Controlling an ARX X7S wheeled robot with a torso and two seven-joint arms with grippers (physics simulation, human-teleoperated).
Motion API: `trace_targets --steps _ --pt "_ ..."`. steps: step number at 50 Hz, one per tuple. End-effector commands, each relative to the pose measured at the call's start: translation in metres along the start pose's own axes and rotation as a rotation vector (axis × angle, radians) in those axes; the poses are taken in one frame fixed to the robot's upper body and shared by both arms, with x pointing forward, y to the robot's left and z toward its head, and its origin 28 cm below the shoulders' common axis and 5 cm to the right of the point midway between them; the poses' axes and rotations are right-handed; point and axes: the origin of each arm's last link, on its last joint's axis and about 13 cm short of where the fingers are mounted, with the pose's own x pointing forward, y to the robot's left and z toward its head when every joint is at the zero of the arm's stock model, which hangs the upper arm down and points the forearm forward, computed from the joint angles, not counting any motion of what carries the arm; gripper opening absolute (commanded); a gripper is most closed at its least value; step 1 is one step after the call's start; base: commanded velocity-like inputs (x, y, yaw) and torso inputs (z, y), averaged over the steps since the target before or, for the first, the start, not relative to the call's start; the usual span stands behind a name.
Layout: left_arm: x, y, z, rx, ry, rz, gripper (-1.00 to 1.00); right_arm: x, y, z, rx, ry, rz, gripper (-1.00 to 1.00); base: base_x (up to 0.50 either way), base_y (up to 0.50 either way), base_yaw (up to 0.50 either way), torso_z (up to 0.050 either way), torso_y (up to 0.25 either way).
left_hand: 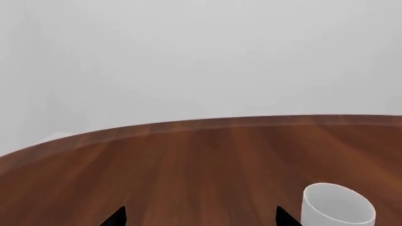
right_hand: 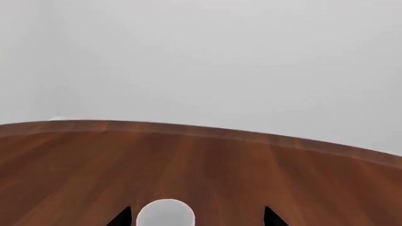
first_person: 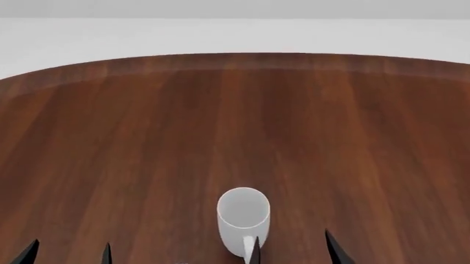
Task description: Put the white mug on the plate.
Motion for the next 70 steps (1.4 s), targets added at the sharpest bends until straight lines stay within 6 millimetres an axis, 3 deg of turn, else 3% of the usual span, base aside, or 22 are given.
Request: trace_targets --steps 1,10,24,43,70 --pt "-0.001 0.001 0.000 -0.001 0.001 -0.001 1.00 -0.002 0.002 0.001 0.003 0.002 0.014 1.00 0.50 0.00 0.00 0.000 0.000" --pt "0.000 0.000 0.000 0.004 0.005 0.003 1.00 -0.004 0.004 0.003 -0.001 0.029 0.036 1.00 0.50 0.00 0.00 0.000 0.000" --pt "0.001 0.001 -0.002 0.009 0.036 0.046 1.00 -0.010 0.004 0.010 0.124 0.286 0.113 1.00 0.09 0.01 0.00 0.000 0.001" --pt "0.001 0.001 -0.003 -0.003 0.044 0.042 1.00 -0.011 0.013 -0.007 0.196 0.405 0.162 1.00 0.00 0.00 0.00 0.000 0.000" --pt "-0.001 0.001 -0.004 0.004 0.047 0.036 1.00 0.011 0.012 -0.039 0.186 0.502 0.137 1.00 0.00 0.00 0.00 0.000 0.000"
